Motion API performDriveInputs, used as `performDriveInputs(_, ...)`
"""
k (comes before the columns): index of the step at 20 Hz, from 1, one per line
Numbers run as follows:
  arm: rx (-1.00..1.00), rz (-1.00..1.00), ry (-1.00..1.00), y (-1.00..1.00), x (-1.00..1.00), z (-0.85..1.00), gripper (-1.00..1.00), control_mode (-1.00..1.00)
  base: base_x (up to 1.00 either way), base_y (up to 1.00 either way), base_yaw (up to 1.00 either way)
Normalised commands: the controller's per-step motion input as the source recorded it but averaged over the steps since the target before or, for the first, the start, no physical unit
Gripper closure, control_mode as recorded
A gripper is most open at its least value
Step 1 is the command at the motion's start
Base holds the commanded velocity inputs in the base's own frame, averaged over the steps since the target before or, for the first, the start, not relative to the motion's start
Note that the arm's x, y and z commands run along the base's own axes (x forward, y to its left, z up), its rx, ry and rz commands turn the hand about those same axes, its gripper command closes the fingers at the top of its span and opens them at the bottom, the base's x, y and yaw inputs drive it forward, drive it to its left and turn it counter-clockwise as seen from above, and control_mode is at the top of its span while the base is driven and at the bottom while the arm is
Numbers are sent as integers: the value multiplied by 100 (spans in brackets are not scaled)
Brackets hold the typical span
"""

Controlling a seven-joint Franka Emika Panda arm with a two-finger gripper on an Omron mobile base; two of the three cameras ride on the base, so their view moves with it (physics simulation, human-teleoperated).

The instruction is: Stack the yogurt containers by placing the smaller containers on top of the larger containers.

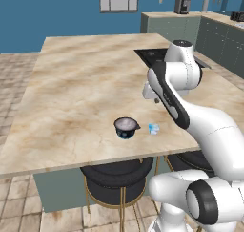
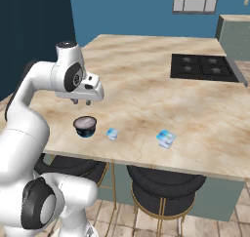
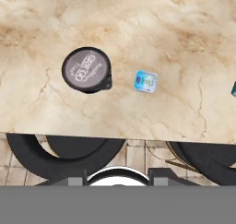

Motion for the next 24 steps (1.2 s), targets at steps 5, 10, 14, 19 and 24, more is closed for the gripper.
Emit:
performDriveInputs(5, 0, 0, 0, 0, -1, -2, -100, -100, 0, 0, 0)
performDriveInputs(10, 0, 0, 1, -2, -7, -4, -100, -100, 0, 0, 0)
performDriveInputs(14, 0, 0, 0, -2, -8, -1, -100, -100, 0, 0, 0)
performDriveInputs(19, 0, 0, 0, -4, -10, -3, -100, -100, 0, 0, 0)
performDriveInputs(24, 0, 0, 0, -3, -6, -1, -100, -100, 0, 0, 0)
